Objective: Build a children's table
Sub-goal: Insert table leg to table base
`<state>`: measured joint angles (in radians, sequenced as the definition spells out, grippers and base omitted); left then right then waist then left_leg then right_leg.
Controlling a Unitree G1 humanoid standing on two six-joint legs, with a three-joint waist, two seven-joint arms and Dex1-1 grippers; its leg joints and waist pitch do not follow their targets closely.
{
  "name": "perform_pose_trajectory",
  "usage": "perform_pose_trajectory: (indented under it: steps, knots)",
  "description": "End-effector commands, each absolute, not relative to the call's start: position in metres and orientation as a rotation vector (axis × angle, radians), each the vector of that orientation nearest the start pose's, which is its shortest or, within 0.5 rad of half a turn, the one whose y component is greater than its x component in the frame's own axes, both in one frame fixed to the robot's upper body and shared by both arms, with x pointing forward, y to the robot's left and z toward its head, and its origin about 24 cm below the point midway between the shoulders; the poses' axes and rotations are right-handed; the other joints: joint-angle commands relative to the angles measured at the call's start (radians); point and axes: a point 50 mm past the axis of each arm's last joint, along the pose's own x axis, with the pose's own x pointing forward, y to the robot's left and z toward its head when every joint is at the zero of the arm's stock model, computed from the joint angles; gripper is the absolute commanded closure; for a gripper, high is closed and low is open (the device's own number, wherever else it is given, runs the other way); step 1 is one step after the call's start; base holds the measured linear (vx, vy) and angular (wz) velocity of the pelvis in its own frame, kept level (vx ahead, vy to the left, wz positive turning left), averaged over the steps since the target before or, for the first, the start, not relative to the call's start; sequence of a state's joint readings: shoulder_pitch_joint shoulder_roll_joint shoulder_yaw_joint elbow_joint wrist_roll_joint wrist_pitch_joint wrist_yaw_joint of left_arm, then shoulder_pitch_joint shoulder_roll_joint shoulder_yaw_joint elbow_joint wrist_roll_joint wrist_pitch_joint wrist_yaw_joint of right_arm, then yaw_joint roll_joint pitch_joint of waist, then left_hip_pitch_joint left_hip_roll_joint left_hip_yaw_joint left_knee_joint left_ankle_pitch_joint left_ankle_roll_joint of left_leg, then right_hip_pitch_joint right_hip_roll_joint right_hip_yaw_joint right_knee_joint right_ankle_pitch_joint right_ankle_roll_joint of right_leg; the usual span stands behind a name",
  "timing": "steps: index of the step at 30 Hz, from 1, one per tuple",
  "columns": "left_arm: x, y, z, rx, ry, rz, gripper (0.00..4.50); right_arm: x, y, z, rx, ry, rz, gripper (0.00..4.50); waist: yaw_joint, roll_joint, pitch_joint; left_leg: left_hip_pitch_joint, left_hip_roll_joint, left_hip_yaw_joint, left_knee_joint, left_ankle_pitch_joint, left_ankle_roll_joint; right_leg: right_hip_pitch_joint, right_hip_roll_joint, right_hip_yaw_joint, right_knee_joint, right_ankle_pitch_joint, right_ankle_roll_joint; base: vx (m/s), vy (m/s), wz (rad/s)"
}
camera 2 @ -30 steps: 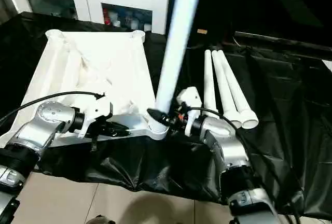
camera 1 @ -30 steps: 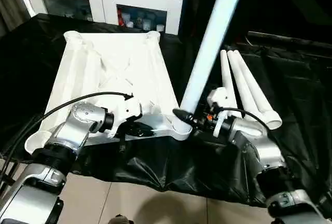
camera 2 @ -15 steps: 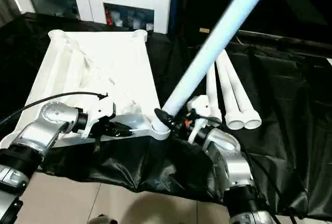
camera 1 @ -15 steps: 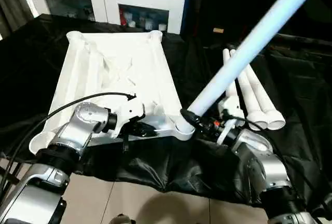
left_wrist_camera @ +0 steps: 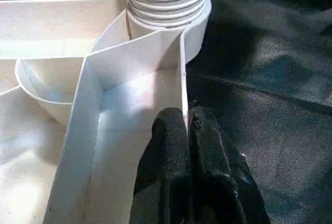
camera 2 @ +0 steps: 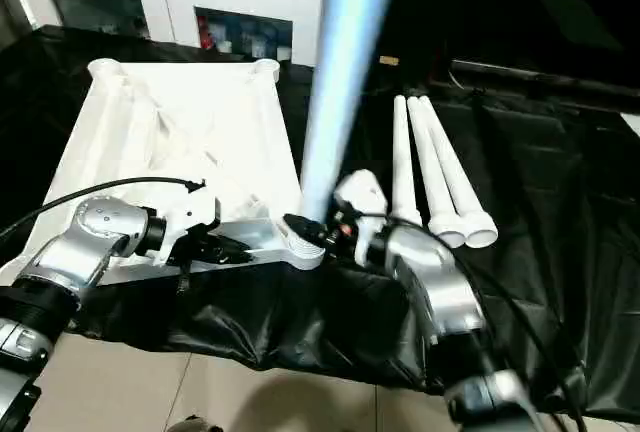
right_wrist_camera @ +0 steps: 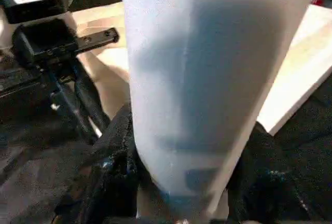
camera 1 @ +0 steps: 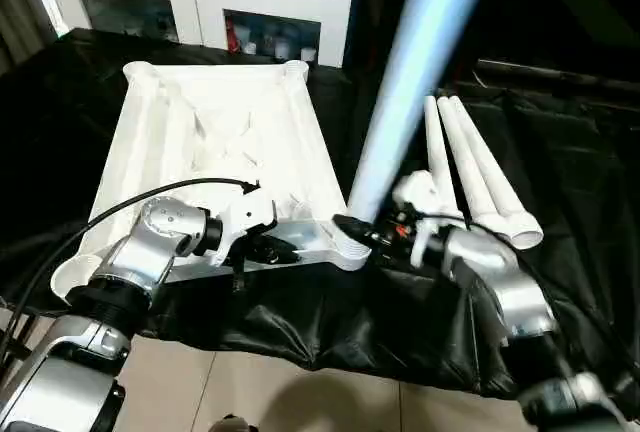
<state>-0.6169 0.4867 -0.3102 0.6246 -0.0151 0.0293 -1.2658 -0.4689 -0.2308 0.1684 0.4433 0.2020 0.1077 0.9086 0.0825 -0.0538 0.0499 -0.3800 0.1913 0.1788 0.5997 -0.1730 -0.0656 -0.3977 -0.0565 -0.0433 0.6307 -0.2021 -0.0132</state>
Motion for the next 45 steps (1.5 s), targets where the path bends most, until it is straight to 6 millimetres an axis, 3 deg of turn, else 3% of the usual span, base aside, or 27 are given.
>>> perform_pose_trajectory:
  steps: [1, 9, 10, 17, 20, 24, 27, 29, 30, 32, 34, 36, 38, 39, 41, 42, 45]
  knots:
    - [0.318, 0.154, 0.073, 0.512, 0.411, -1.402, 4.5, 0.298, -0.103, 0.026, -0.053, 0.354, 1.155, 2.64, -0.007, 0.012, -0.054, 0.025, 0.049, -0.017, -0.087, -0.286, -0.022, 0.032, -0.087, 0.049, -0.084, -0.236, -0.192, 0.0, 0.0, 0.0]
    - [0.313, 0.157, 0.078, 0.518, 0.417, -1.47, 4.5, 0.29, -0.105, 0.025, -0.038, 0.346, 1.272, 2.64, 0.001, 0.014, -0.058, 0.025, 0.048, -0.013, -0.084, -0.241, -0.004, 0.038, -0.087, 0.048, -0.078, -0.149, -0.212, 0.0, 0.0, 0.0]
    - [0.312, 0.158, 0.079, 0.523, 0.416, -1.483, 4.5, 0.287, -0.106, 0.025, -0.042, 0.346, 1.295, 2.64, 0.003, 0.02, -0.057, 0.026, 0.048, -0.014, -0.084, -0.245, -0.005, 0.038, -0.086, 0.048, -0.077, -0.149, -0.214, 0.0, 0.0, 0.0]
    - [0.31, 0.159, 0.081, 0.531, 0.448, -1.535, 4.5, 0.279, -0.103, 0.023, -0.062, 0.346, 1.382, 2.64, 0.004, 0.021, -0.054, 0.029, 0.049, -0.016, -0.09, -0.3, -0.021, 0.035, -0.086, 0.048, -0.082, -0.198, -0.217, 0.0, 0.0, 0.0]
    - [0.316, 0.161, 0.081, 0.552, 0.445, -1.463, 4.5, 0.287, -0.105, 0.022, -0.066, 0.323, 1.272, 2.64, 0.003, 0.022, -0.052, 0.032, 0.049, -0.017, -0.092, -0.324, -0.03, 0.033, -0.086, 0.048, -0.085, -0.226, -0.215, 0.0, 0.0, 0.0]
    - [0.326, 0.159, 0.084, 0.536, 0.43, -1.341, 4.5, 0.309, -0.104, 0.024, -0.065, 0.298, 1.056, 2.64, -0.007, 0.022, -0.04, 0.045, 0.047, -0.027, -0.093, -0.446, -0.062, 0.021, -0.096, 0.048, -0.105, -0.47, -0.176, 0.0, 0.0, 0.0]
    - [0.334, 0.153, 0.086, 0.522, 0.414, -1.22, 4.5, 0.331, -0.102, 0.031, -0.006, 0.288, 0.863, 2.64, -0.022, 0.02, -0.041, 0.037, 0.044, -0.039, -0.098, -0.455, -0.079, 0.025, -0.1, 0.042, -0.111, -0.559, -0.138, 0.0, 0.0, 0.0]
    - [0.336, 0.147, 0.088, 0.524, 0.399, -1.165, 4.5, 0.339, -0.101, 0.033, 0.012, 0.288, 0.788, 2.64, -0.032, 0.021, -0.045, 0.034, 0.045, -0.04, -0.097, -0.437, -0.078, 0.026, -0.098, 0.041, -0.108, -0.511, -0.144, 0.0, 0.0, 0.0]
    - [0.336, 0.147, 0.088, 0.524, 0.399, -1.165, 4.5, 0.339, -0.101, 0.033, 0.012, 0.288, 0.788, 2.64, -0.032, 0.021, -0.049, 0.029, 0.046, -0.037, -0.097, -0.399, -0.07, 0.03, -0.096, 0.043, -0.104, -0.439, -0.157, 0.0, 0.0, 0.0]
    - [0.337, 0.127, 0.091, 0.505, 0.367, -1.082, 4.5, 0.344, -0.098, 0.03, -0.011, 0.323, 0.718, 2.64, -0.035, 0.01, -0.053, 0.023, 0.05, -0.028, -0.095, -0.341, -0.058, 0.036, -0.094, 0.047, -0.091, -0.331, -0.186, 0.0, 0.0, 0.0]
    - [0.335, 0.104, 0.091, 0.481, 0.346, -1.028, 4.5, 0.345, -0.097, 0.024, -0.014, 0.363, 0.667, 2.64, -0.031, 0.004, -0.053, 0.023, 0.044, -0.017, -0.086, -0.28, -0.032, 0.035, -0.09, 0.047, -0.091, -0.266, -0.205, 0.0, 0.0, 0.0]
    - [0.333, 0.094, 0.087, 0.486, 0.346, -1.03, 4.5, 0.344, -0.095, 0.021, 0.007, 0.375, 0.659, 2.64, -0.023, 0.008, -0.057, 0.023, 0.042, -0.014, -0.08, -0.231, -0.013, 0.037, -0.088, 0.047, -0.088, -0.21, -0.208, 0.0, 0.0, 0.0]
    - [0.332, 0.091, 0.083, 0.492, 0.357, -1.028, 4.5, 0.345, -0.092, 0.02, 0.017, 0.377, 0.655, 2.64, -0.022, 0.004, -0.061, 0.017, 0.039, -0.012, -0.079, -0.183, 0.003, 0.046, -0.082, 0.045, -0.08, -0.125, -0.213, 0.052, -0.01, 0.0]
    - [0.333, 0.091, 0.08, 0.501, 0.373, -1.028, 4.5, 0.344, -0.09, 0.019, 0.019, 0.377, 0.659, 2.64, -0.023, 0.008, -0.063, 0.017, 0.038, -0.011, -0.078, -0.163, 0.012, 0.046, -0.082, 0.044, -0.076, -0.083, -0.222, 0.0, 0.0, 0.0]
    - [0.332, 0.092, 0.077, 0.518, 0.385, -1.036, 4.5, 0.344, -0.088, 0.019, 0.022, 0.377, 0.663, 2.64, -0.023, 0.007, -0.058, 0.02, 0.038, -0.01, -0.08, -0.181, 0.019, 0.046, -0.082, 0.043, -0.082, -0.103, -0.226, 0.0, 0.0, 0.0]
    - [0.331, 0.093, 0.075, 0.518, 0.397, -1.045, 4.5, 0.344, -0.086, 0.019, 0.029, 0.377, 0.662, 2.64, -0.022, 0.012, -0.057, 0.022, 0.039, -0.011, -0.081, -0.195, 0.015, 0.044, -0.083, 0.043, -0.084, -0.124, -0.225, 0.0, 0.0, 0.0]
    - [0.33, 0.094, 0.075, 0.525, 0.408, -1.042, 4.5, 0.346, -0.084, 0.019, 0.034, 0.378, 0.654, 2.64, -0.028, 0.012, -0.052, 0.027, 0.043, -0.015, -0.088, -0.271, -0.012, 0.038, -0.082, 0.042, -0.093, -0.234, -0.206, 0.0, 0.0, 0.0]
